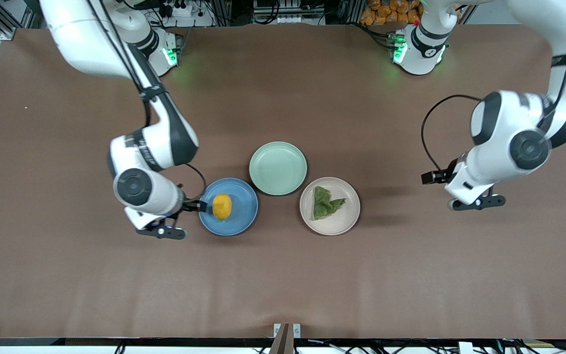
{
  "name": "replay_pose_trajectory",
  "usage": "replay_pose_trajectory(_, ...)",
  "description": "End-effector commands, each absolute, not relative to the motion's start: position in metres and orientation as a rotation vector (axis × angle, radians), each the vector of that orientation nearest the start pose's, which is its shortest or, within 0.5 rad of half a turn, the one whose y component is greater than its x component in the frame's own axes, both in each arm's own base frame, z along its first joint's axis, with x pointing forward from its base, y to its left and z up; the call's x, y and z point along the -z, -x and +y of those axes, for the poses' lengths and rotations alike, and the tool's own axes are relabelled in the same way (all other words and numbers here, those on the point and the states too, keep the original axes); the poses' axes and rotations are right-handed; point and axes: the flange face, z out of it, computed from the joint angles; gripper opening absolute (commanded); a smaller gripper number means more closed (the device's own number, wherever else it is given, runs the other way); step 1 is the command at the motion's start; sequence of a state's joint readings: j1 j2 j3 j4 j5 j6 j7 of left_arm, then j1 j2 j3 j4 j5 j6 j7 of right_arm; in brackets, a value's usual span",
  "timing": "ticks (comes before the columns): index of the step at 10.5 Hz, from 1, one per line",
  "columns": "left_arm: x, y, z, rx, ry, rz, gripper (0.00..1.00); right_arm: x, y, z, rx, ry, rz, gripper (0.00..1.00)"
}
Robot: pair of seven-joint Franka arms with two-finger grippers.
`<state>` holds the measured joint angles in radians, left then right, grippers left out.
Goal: Place lemon and lettuce in plates
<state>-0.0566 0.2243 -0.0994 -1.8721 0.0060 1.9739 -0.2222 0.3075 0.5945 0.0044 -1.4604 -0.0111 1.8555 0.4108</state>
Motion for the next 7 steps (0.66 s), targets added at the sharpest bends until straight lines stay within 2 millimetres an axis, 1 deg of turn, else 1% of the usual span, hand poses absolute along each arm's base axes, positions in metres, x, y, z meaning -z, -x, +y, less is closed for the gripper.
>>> replay_pose_trajectory(1,-0.433,-0.582,-0.076,-0.055,3.176,-0.080,1.00,-0.343,-0.654,0.153,-0.410,3.201,0.075,1.00)
replay_pose_trajectory(2,-0.455,-0.587,-0.076,0.010,3.200,-0.098,1.00,-0.352,-0.654,0.129,-0.438,3.192,0.075,1.00)
replay_pose_trajectory(4,-0.491,-0.598,-0.077,0.129,3.212,-0.050,1.00,-0.372,-0.652,0.086,-0.484,3.169,0.062,1.00)
replay_pose_trajectory(5,-0.509,-0.602,-0.077,0.178,3.214,-0.047,1.00,-0.383,-0.649,0.071,-0.510,3.161,0.063,1.00)
replay_pose_trajectory(6,-0.527,-0.601,-0.078,0.210,3.214,-0.045,1.00,-0.392,-0.645,0.063,-0.530,3.157,0.083,1.00)
replay_pose_trajectory(7,-0.543,-0.596,-0.077,0.219,3.205,-0.035,1.00,-0.401,-0.642,0.059,-0.539,3.156,0.093,1.00)
